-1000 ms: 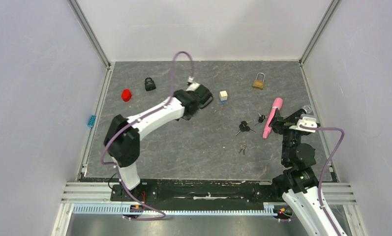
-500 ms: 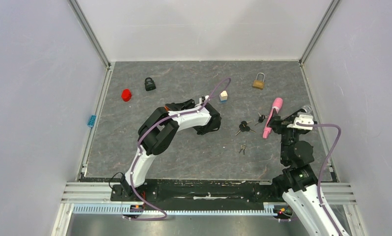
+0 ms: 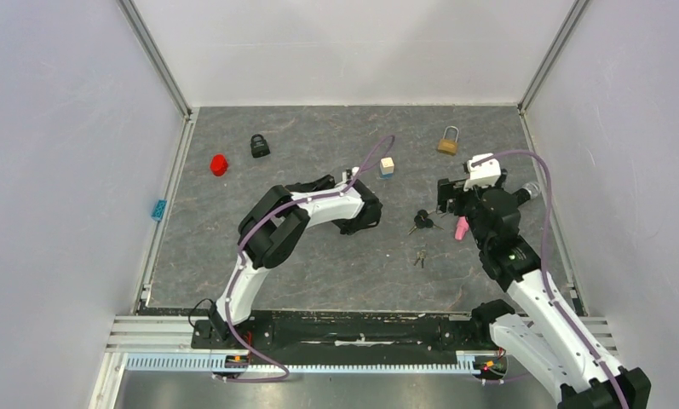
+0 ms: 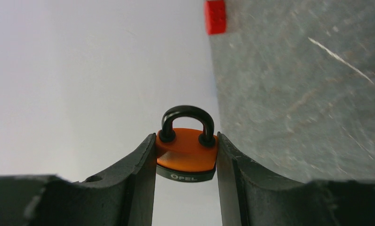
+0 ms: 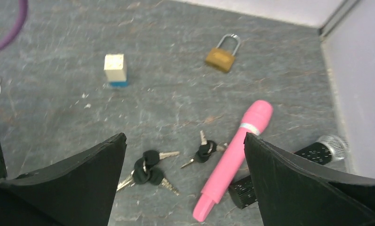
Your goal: Unlock with the key
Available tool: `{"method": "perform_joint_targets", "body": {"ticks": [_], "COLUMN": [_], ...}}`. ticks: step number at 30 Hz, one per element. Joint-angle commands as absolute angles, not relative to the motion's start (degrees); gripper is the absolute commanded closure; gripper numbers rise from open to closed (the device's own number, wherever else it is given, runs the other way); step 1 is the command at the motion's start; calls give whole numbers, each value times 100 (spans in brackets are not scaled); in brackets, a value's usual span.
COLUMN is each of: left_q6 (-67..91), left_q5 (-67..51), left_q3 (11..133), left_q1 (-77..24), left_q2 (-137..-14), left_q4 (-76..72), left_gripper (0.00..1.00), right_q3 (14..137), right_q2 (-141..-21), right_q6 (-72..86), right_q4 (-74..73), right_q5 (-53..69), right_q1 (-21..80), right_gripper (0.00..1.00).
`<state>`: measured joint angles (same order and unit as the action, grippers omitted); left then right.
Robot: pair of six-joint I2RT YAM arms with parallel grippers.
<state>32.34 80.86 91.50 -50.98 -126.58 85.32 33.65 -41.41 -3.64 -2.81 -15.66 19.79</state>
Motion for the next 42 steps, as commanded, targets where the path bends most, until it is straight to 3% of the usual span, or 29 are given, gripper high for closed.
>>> {"method": "perform_joint_targets", "body": {"ticks": [1,4,17,24,29,33,42], "left_q6": [1501,1038,1886,2655,3016,3109,3445], "left_q5": [6873,6127,4513,3692,2969,2795,2235], "left_q3": [8279,8048,8155,8190,7931,7734,7314], "left_q1": [-4969,-4851,-4387,-3968,-3680,-3631,-3498], "left_q2": [-11501,-10984,-11303,-11307,-11254,-11212,-10988], "left_q4": [6200,5467,5574,5714,5545,5380,4987], "left_gripper": [98,98,98,98,98,98,87], "right_q3": [3623,3620,3833,4193,4516,4677,5214], "right_q2": [-4328,-4392,-5147,-6239,-7216,-7852,-9138], "right_q6": [-270,-281,-33,588,873,870,845], "right_q4": [-627,-636,-869,-1130,-1214,-956,-730], "right_q5": [-864,-773,-1057,-1628,-1456,-1311,-856], "right_q1": [2013,2013,2013,1958,1331,1004,638], "right_gripper": [2,2,2,2,3,7,33]}}
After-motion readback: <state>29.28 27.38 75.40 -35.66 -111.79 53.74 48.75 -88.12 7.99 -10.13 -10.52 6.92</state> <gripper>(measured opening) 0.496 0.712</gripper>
